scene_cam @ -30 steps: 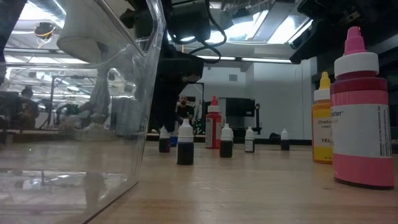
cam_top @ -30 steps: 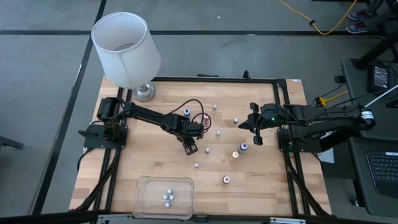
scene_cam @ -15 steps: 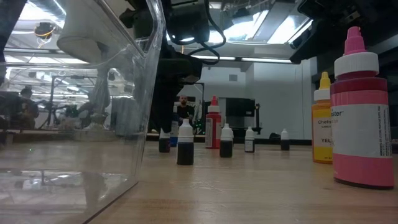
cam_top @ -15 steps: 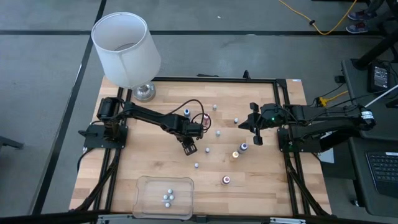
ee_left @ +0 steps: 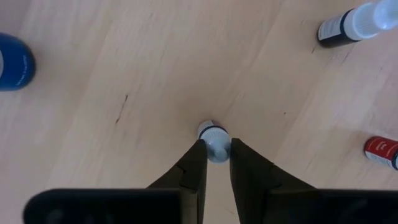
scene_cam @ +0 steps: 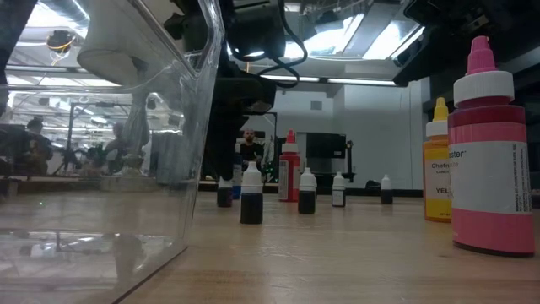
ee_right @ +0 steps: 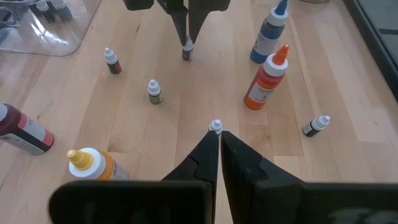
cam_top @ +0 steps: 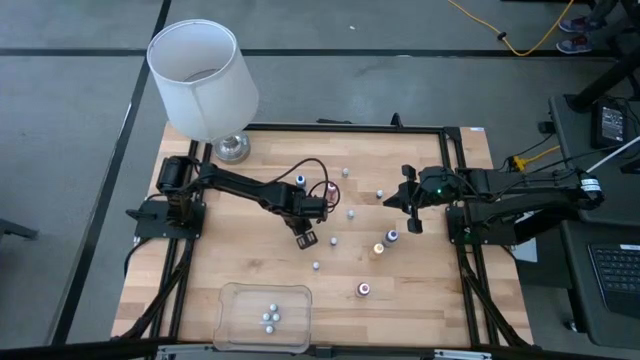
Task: Pick & Place food coloring
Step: Put the small violet food coloring bottle into the bin
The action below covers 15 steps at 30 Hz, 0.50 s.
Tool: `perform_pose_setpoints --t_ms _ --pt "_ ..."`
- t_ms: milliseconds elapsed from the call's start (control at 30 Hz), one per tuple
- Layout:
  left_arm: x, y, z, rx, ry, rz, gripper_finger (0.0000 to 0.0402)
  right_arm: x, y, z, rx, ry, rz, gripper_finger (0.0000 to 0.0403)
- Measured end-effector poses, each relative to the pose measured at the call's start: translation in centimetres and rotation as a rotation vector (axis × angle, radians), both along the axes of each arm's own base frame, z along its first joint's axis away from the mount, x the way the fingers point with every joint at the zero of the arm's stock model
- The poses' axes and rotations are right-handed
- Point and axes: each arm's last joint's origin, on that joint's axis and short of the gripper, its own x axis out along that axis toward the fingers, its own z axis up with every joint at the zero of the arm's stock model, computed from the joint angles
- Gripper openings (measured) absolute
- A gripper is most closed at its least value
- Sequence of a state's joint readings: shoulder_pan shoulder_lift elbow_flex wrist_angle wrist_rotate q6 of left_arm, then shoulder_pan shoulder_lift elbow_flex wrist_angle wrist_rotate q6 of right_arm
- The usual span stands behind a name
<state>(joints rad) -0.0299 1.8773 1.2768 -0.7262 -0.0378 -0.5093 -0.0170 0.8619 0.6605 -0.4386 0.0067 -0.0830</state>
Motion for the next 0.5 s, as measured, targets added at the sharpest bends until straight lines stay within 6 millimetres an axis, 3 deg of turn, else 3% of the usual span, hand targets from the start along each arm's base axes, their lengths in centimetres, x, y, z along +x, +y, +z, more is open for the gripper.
perform_pose_setpoints --t_ms 267,500 --pt "-0.3 -0.1 0.5 -0.022 -0.002 0.019 0.0044 0.0 0.0 0.0 0.002 0.0 -0.002 0.0023" --pt "-1.8 -1.1 4.8 -0.089 -0.109 0.011 0.0043 0.0 0.0 0.0 0.001 0.0 -0.002 0.0023"
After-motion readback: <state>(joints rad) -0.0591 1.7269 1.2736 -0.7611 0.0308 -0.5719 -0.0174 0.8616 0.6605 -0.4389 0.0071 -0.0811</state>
